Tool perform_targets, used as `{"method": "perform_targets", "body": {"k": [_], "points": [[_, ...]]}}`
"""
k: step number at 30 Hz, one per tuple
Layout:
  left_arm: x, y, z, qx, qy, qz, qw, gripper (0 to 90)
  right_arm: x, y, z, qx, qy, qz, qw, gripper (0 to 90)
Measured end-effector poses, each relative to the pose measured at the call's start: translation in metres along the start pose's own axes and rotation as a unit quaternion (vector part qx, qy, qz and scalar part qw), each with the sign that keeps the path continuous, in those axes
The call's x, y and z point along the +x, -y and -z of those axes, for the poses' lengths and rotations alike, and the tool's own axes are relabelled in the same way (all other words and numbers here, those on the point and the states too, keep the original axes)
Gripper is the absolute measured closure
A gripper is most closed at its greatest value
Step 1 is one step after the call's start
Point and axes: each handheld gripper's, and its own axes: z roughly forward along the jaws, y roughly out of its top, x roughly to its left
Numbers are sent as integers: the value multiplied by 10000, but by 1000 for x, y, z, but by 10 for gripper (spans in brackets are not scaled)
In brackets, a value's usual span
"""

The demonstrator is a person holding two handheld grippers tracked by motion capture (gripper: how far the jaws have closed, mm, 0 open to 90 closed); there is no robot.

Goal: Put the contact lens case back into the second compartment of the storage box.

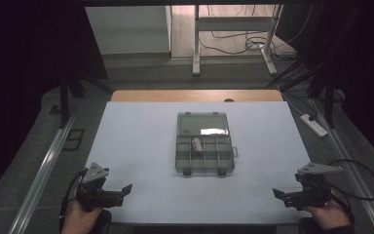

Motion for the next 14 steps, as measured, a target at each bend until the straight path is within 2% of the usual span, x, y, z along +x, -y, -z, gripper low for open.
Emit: {"method": "perform_targets", "body": {"k": [14], "points": [[-1, -1, -1, 5, -13, 13, 10000, 16, -4, 4, 2, 181, 134, -70, 9997, 0]]}}
